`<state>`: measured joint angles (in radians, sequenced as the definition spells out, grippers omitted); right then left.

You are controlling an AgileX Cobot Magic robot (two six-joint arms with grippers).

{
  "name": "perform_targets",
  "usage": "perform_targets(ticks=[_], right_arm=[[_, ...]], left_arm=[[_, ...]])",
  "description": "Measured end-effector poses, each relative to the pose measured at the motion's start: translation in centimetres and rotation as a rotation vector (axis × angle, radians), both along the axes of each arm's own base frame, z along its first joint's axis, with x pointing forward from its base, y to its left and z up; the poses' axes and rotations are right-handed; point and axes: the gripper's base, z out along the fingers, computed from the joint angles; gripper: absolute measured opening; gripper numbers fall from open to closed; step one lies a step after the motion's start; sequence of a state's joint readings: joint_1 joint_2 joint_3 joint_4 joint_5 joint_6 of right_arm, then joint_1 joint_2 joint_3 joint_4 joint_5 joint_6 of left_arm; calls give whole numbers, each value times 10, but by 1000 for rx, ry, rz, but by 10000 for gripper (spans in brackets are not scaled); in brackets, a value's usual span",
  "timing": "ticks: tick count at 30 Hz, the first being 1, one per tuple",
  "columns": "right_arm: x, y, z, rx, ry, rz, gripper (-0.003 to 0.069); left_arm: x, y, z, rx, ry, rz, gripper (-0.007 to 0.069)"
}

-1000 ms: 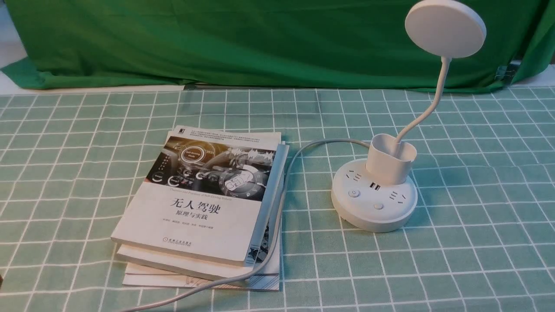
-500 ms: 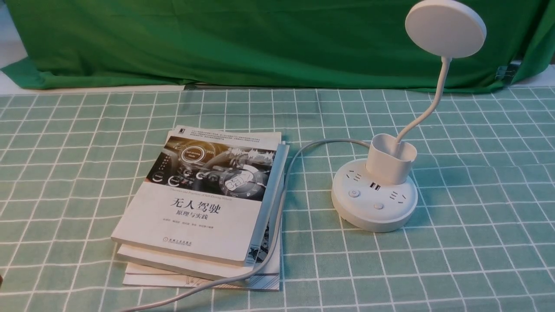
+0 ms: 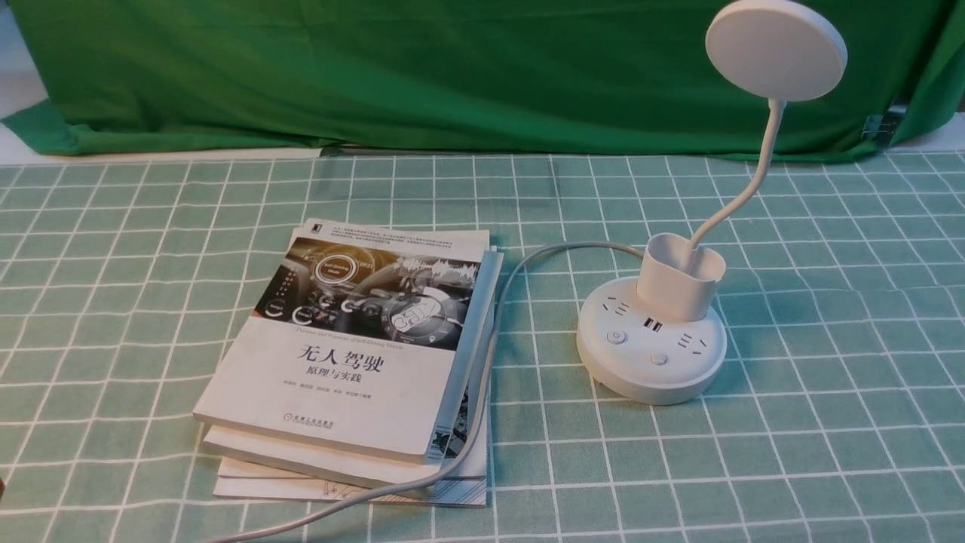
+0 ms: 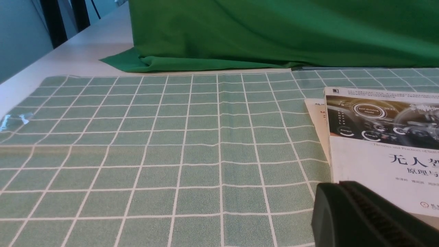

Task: Turn on the table lamp.
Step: 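Press the button on the base of the white desk lamp with the right gripper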

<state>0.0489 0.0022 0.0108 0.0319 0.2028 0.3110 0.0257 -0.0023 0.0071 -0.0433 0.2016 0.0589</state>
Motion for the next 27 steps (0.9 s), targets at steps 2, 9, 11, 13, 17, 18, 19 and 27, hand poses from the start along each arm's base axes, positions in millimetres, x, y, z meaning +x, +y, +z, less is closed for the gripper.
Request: perform_targets(ticks=[2,9,11,13,17,18,19,27], right_arm=[[0,3,2,366,6,-16,241],[1,2,9,764,-38,-38,241],[1,2,11,725,-70,-33,241],[1,1,13,702,-91,-29,241],[0,1,19,507,-156,8,240],[0,1,19,507,-158,12,240],[-1,3,27,399,-163,43,223],[18,24,133,-273,26,320,30]], left_arm=[[0,0,0,0,0,0,21],[0,0,0,0,0,0,21],[0,0,0,0,0,0,21],[0,0,0,0,0,0,21],[0,0,0,0,0,0,21],[0,0,0,0,0,0,21],[0,0,0,0,0,0,21],[0,0,0,0,0,0,21]])
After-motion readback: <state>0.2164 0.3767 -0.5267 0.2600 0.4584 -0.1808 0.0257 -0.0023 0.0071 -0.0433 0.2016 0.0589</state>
